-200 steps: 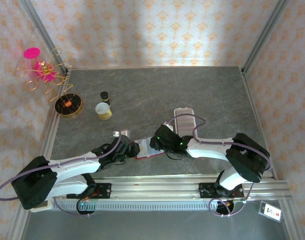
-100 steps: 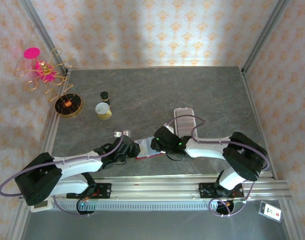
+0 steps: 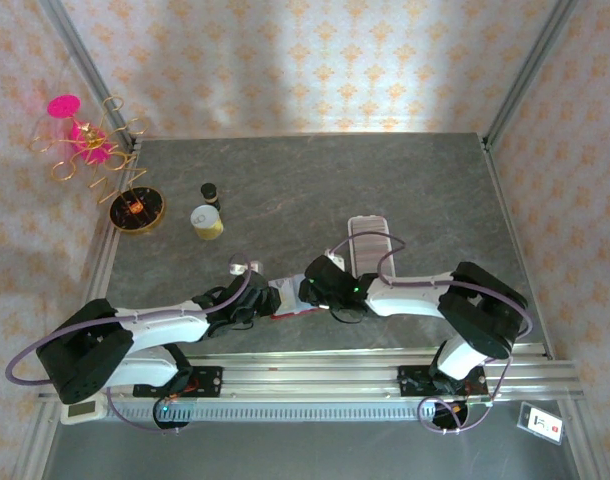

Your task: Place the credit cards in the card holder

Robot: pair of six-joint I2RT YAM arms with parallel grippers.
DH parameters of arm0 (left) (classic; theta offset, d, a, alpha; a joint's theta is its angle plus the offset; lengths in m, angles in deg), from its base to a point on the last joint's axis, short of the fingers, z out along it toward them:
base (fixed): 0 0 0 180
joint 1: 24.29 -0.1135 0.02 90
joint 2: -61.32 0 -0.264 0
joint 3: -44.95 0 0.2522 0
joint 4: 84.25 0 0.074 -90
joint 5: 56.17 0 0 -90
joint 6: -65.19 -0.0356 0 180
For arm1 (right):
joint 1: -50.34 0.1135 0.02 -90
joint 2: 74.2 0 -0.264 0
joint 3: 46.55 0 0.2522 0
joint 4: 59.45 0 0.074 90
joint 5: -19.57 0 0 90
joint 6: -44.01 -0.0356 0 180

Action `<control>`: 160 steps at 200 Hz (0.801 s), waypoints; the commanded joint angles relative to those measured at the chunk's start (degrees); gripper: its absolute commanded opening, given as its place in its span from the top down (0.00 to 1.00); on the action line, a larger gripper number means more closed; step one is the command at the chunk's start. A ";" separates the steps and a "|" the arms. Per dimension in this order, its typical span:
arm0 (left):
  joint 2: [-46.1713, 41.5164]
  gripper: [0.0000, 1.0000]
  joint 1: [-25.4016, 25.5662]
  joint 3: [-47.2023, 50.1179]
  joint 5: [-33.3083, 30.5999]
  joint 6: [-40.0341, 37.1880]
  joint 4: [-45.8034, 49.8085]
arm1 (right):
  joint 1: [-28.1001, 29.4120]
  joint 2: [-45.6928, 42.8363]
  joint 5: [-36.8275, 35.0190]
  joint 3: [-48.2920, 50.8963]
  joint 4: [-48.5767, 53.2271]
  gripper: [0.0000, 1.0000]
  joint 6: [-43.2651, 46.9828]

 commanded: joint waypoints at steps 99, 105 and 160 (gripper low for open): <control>-3.23 0.78 -0.18 2.17 -3.40 0.72 -0.13 | 2.37 3.24 4.69 -1.42 -7.29 0.55 -4.50; -3.20 0.79 -0.32 2.35 -3.31 0.88 -0.44 | 2.53 3.20 4.89 -1.32 -7.92 0.55 -4.71; -4.97 0.85 -1.60 3.60 -3.21 1.70 -0.65 | 3.04 3.15 5.86 -1.25 -11.84 0.56 -5.78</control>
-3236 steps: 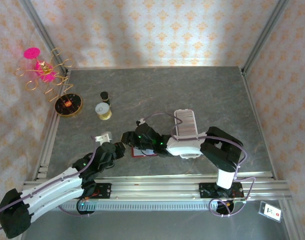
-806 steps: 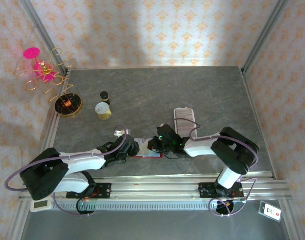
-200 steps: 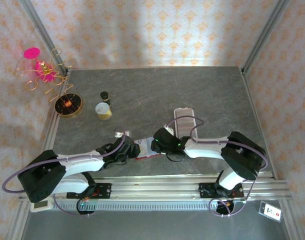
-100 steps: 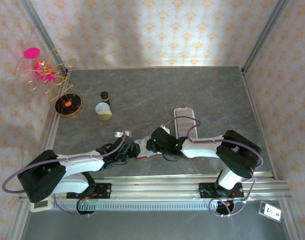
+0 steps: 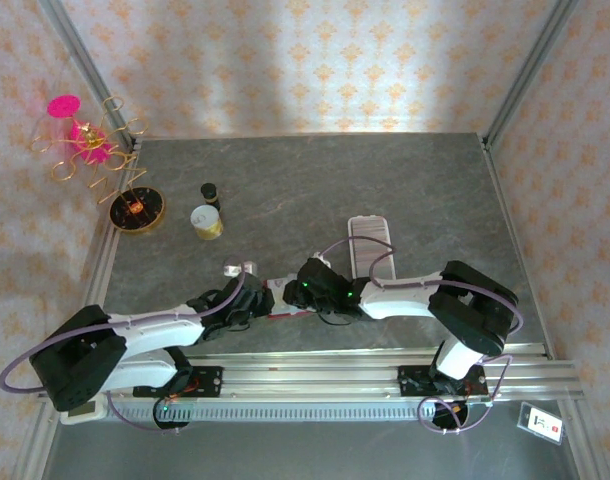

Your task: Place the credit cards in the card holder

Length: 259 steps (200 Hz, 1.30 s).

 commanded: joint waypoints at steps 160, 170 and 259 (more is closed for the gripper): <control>-16.35 0.88 -1.92 4.17 -7.15 2.69 8.14 | 1.70 2.75 2.75 -2.40 -11.73 0.59 -4.68; -17.27 0.88 -1.93 4.49 -7.93 3.02 8.78 | 1.77 2.83 2.65 -2.69 -11.72 0.59 -4.60; -24.72 0.86 -2.30 5.59 -12.06 4.75 14.97 | 2.47 6.01 4.57 -6.17 -14.17 0.60 -4.09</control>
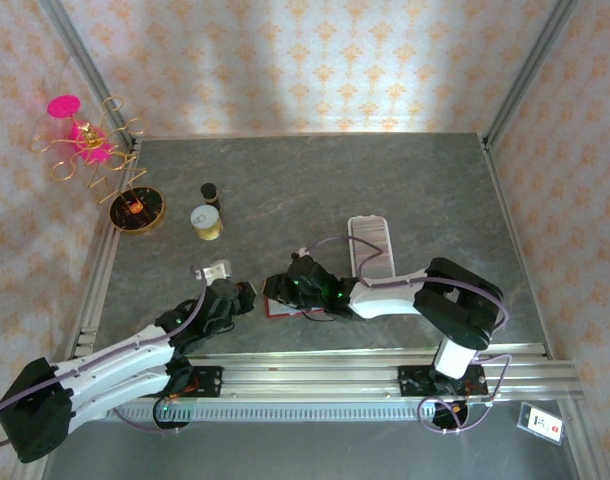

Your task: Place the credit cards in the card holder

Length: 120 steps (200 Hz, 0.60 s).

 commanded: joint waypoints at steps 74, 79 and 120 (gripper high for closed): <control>-3.66 0.85 -0.56 0.96 -1.83 1.46 5.00 | 0.75 -1.26 -1.58 -6.84 2.52 0.59 5.81; -3.64 0.85 -0.56 0.83 -1.56 1.34 5.00 | 0.75 -1.85 -2.19 -7.40 3.73 0.59 7.15; -3.23 0.80 -0.54 -0.81 0.32 0.30 4.65 | 0.25 -8.24 -8.00 -11.72 13.90 0.55 19.19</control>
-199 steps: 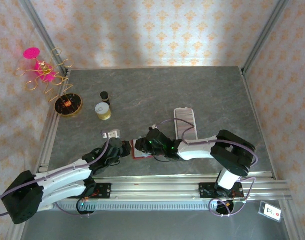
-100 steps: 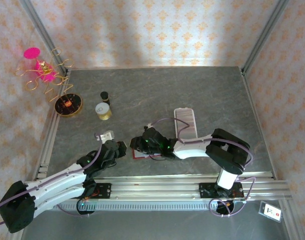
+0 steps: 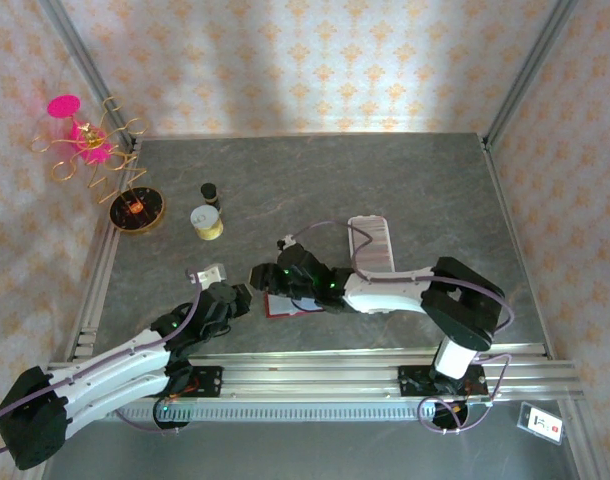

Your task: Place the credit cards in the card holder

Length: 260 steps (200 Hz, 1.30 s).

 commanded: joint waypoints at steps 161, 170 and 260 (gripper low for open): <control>18.40 0.53 -0.36 -7.99 9.72 -10.12 -7.08 | -5.11 -51.52 -20.02 17.67 39.08 0.08 111.81; 18.57 0.53 -0.36 -7.68 10.03 -10.15 -7.71 | -6.63 -51.77 -21.58 18.70 40.83 0.06 113.73; 19.78 0.52 -0.36 -5.99 12.24 -10.39 -10.46 | -22.04 -42.14 -22.65 26.94 33.68 0.00 123.60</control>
